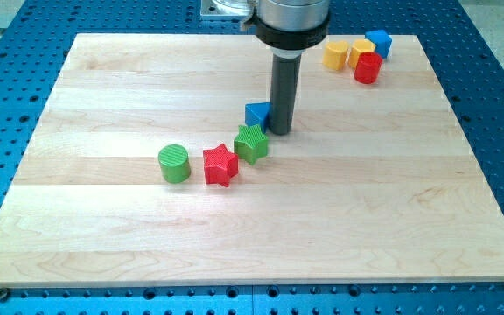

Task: Move the blue cube to the center of the board

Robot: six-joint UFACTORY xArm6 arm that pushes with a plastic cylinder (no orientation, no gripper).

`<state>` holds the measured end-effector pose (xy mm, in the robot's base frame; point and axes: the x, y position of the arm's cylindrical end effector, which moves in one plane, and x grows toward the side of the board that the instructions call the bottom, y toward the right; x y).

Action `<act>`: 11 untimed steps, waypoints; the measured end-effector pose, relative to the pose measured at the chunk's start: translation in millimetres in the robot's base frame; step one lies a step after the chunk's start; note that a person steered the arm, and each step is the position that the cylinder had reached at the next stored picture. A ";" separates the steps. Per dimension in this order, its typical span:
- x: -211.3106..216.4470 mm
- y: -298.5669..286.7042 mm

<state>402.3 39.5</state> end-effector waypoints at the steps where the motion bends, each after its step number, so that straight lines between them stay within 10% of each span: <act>1: -10.4 12.9; 3: -49.5 214.8; 6: -202.2 221.6; 11: -79.4 131.5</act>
<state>322.9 171.0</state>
